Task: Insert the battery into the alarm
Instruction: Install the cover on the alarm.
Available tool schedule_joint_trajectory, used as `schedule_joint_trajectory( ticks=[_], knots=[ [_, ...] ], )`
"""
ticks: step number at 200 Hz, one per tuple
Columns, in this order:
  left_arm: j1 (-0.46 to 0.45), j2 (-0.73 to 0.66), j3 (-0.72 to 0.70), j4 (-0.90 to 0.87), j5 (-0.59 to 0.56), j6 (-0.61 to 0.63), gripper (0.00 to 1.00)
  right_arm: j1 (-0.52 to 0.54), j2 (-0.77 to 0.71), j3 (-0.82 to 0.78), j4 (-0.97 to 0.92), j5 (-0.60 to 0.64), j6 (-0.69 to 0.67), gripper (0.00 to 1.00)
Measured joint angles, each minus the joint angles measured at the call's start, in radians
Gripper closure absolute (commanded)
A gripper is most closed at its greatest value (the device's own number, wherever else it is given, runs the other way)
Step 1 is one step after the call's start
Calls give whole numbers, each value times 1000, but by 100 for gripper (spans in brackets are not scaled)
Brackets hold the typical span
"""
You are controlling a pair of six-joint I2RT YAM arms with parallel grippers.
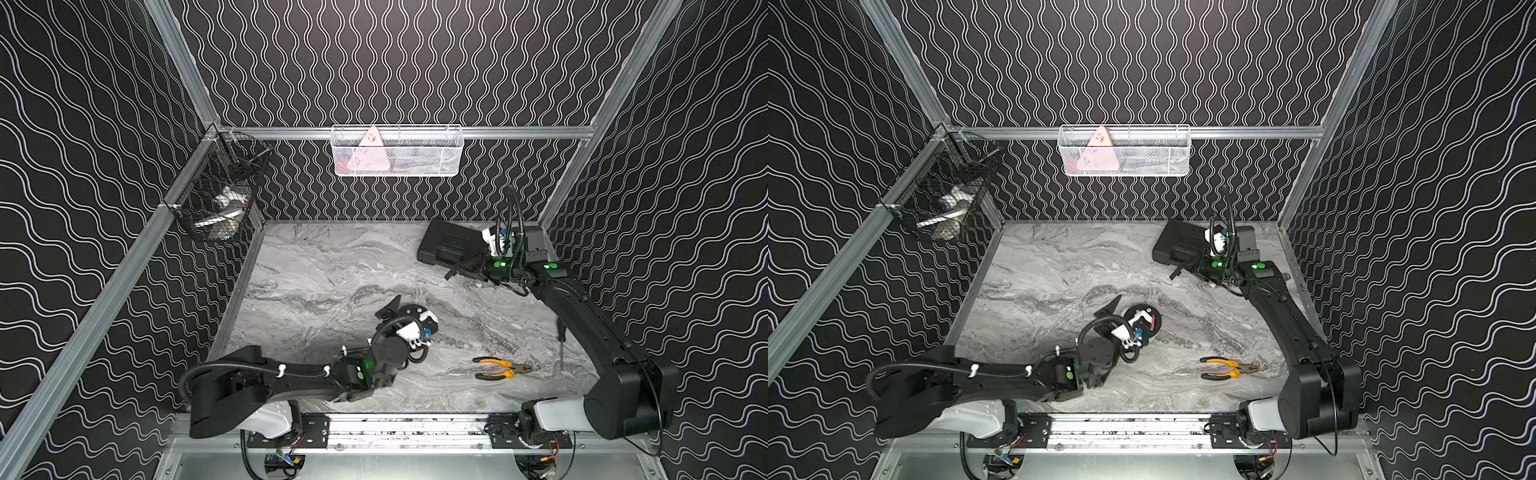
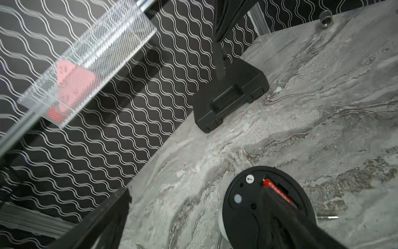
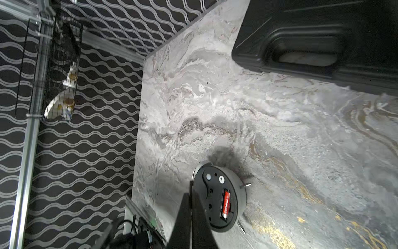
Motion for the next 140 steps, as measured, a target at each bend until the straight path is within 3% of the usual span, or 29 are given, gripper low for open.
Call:
schedule_joint_trajectory(
  ticks=[44, 80, 101, 140],
  knots=[
    [209, -84, 78, -338, 335, -369, 1, 2, 80, 18, -101, -131, -139, 100],
    [443, -72, 188, -560, 672, -620, 1, 37, 143, 15, -140, -216, -218, 100],
    [562, -53, 249, -670, 844, -719, 1, 64, 198, 5, -163, -243, -254, 100],
    [674, 39, 336, -829, 1057, -804, 1, 121, 323, 55, -241, -266, -349, 100]
  ],
)
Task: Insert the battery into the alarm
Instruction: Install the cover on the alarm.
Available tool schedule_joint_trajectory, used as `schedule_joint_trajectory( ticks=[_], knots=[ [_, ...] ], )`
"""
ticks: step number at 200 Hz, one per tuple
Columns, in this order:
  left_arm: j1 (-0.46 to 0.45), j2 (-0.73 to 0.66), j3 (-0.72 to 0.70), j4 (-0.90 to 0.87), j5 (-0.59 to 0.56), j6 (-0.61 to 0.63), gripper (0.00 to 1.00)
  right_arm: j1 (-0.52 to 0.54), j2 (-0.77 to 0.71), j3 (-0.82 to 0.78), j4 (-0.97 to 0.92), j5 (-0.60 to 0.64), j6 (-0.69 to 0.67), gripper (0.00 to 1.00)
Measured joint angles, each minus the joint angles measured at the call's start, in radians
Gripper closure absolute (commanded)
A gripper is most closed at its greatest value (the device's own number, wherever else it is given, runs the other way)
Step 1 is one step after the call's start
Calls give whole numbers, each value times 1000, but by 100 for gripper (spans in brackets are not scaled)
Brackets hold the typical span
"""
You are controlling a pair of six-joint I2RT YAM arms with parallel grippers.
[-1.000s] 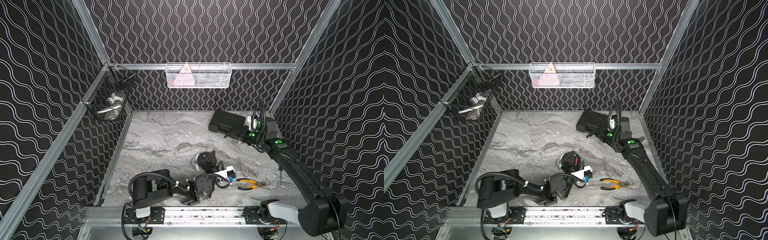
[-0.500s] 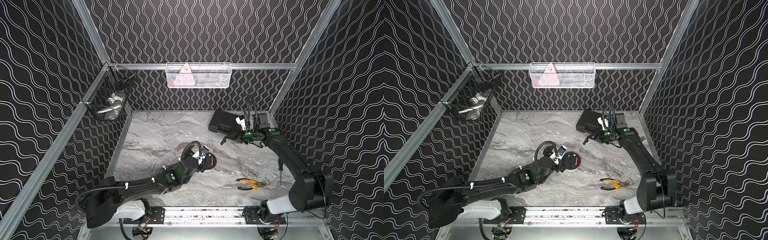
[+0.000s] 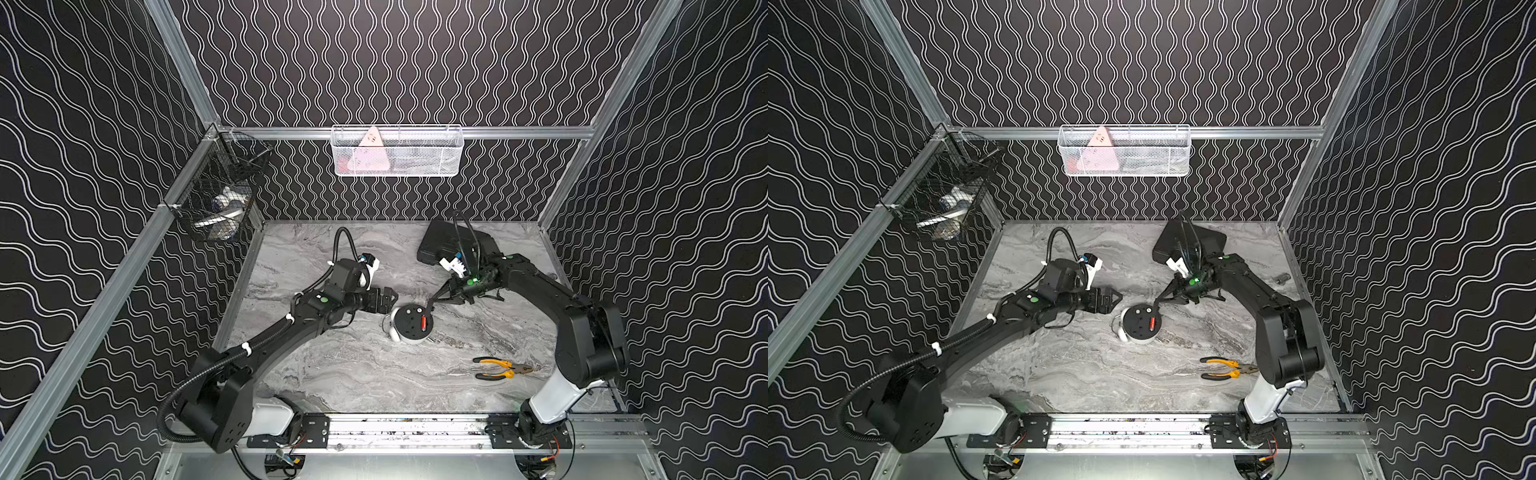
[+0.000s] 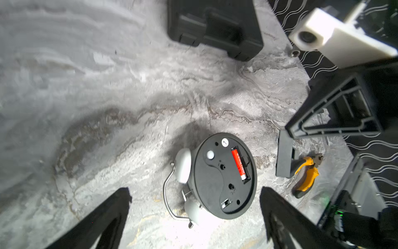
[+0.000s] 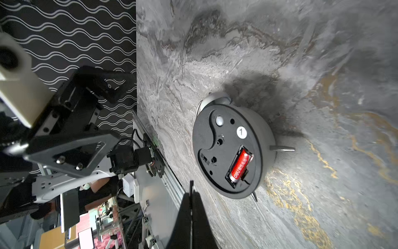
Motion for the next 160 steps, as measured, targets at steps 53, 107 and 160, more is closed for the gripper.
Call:
schedule_joint_trajectory(
  ticks=[53, 107, 160],
  knots=[
    [20, 131, 48, -70, 167, -66, 1, 23, 138, 98, -114, -10, -138, 100],
    [21, 237, 124, -118, 215, -39, 1, 24, 274, 214, -240, -11, -282, 100],
    [-9, 298, 158, -150, 219, -13, 1, 24, 320, 234, -304, 24, -322, 100]
  ],
)
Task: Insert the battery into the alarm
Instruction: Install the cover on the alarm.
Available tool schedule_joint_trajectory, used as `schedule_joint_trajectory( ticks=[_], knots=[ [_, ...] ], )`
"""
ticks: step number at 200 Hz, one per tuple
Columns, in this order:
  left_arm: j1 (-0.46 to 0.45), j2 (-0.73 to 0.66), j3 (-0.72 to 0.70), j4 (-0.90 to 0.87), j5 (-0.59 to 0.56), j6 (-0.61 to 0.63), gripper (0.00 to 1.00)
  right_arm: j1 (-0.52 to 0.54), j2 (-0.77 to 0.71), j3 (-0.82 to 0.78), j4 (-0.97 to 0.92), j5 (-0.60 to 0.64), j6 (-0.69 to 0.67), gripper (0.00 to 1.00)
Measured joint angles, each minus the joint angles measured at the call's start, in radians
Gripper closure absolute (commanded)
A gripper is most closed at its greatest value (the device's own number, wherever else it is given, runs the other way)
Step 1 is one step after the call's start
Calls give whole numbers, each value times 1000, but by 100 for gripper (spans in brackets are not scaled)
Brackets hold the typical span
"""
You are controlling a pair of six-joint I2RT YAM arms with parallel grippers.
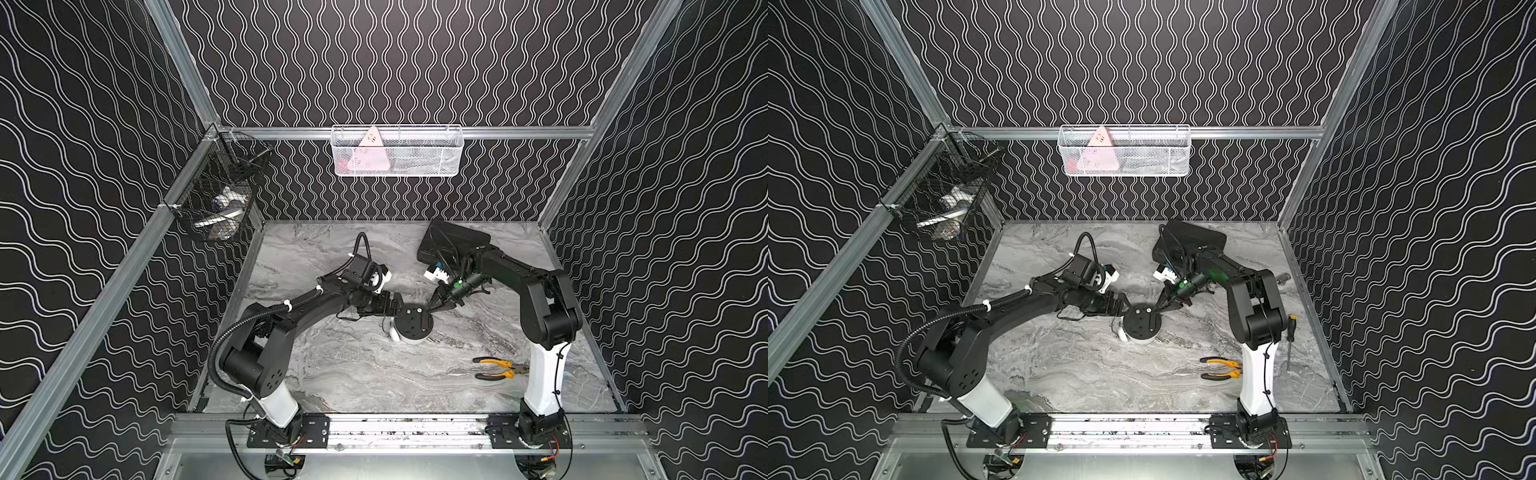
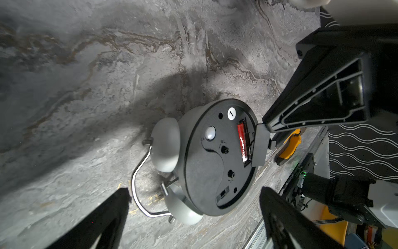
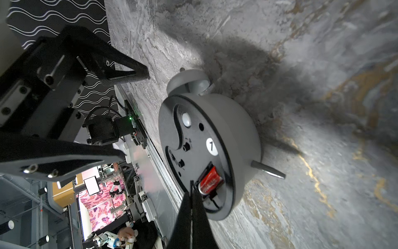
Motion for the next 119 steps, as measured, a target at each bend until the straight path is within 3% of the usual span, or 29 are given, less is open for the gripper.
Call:
schedule_joint_trajectory(
  ticks=[119],
  knots=[
    [-30, 29, -23, 5, -1, -1, 4, 22, 16, -7, 32, 31, 74, 100]
  ],
)
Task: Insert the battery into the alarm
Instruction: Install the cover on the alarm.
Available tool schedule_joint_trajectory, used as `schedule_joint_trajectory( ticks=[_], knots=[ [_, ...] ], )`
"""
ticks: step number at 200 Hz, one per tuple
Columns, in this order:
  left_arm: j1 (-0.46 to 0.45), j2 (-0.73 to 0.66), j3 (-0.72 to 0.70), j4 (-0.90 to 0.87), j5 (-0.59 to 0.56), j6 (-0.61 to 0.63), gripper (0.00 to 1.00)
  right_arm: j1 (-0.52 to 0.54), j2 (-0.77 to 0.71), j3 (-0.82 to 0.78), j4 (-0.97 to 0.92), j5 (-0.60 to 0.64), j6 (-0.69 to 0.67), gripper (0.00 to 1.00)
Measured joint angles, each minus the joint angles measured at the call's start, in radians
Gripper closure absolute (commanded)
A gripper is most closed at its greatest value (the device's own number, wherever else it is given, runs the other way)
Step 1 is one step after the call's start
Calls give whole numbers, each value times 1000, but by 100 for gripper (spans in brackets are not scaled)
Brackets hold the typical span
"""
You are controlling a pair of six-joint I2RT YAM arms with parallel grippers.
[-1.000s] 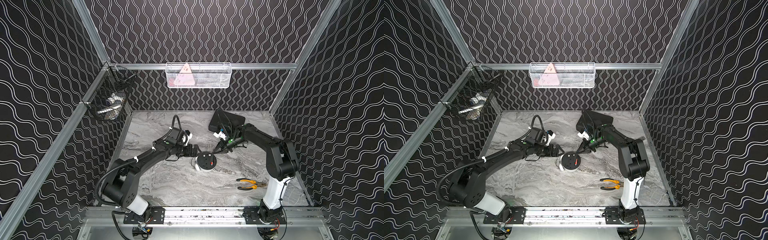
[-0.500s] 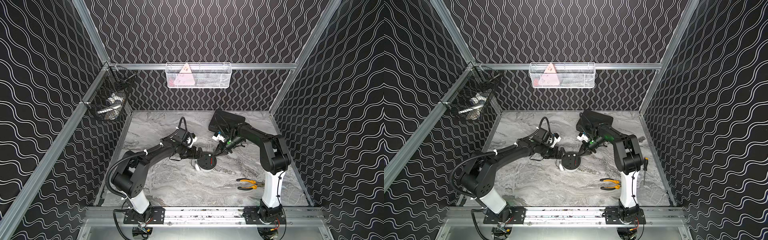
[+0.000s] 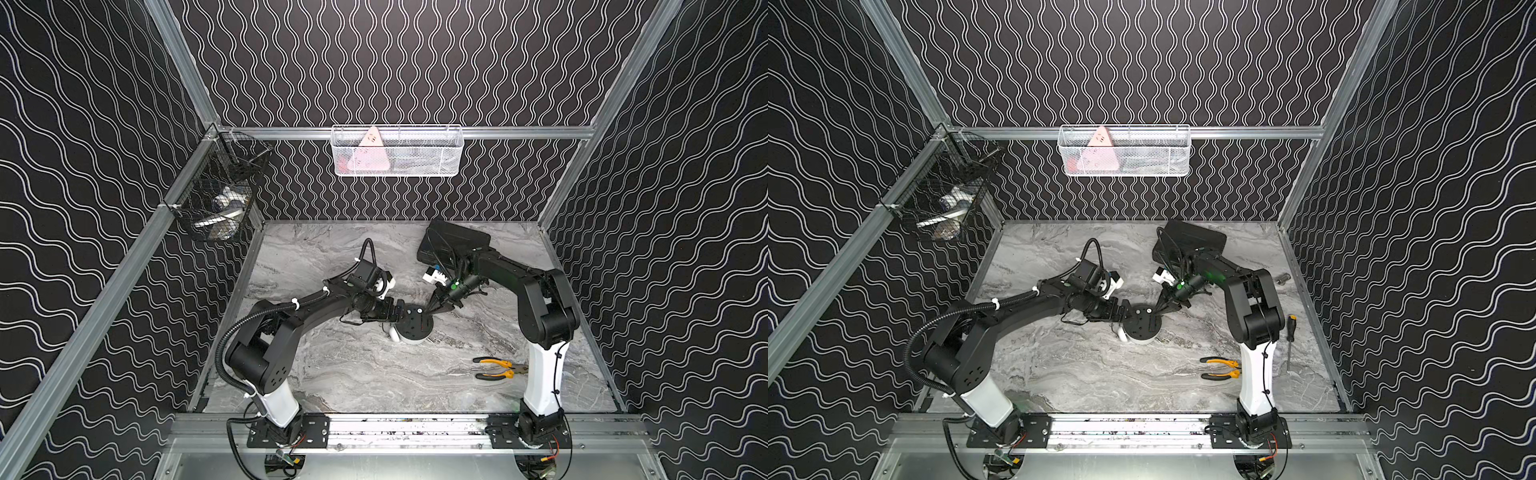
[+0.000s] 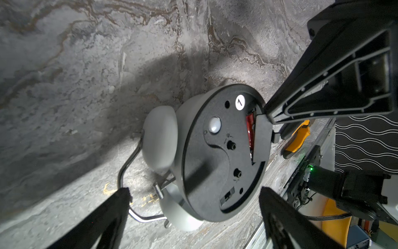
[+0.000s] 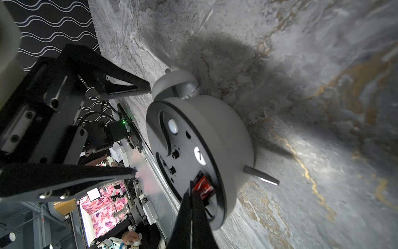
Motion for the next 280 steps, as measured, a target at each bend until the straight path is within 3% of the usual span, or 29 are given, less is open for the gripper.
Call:
schedule_joint_trajectory(
  ticks=[33, 133, 182, 280],
  knots=[
    [-6, 5, -19, 14, -3, -8, 14, 3, 19, 0, 3, -4, 19, 100],
    [-9, 39, -46, 53, -10, -82, 22, 2, -3, -72, 67, -42, 103, 100],
    [-9, 56, -41, 65, 18, -113, 32, 2, -24, -100, 106, -47, 154, 100],
    [-8, 76, -37, 93, 39, -143, 36, 0, -94, -161, 174, -44, 236, 100]
  ],
)
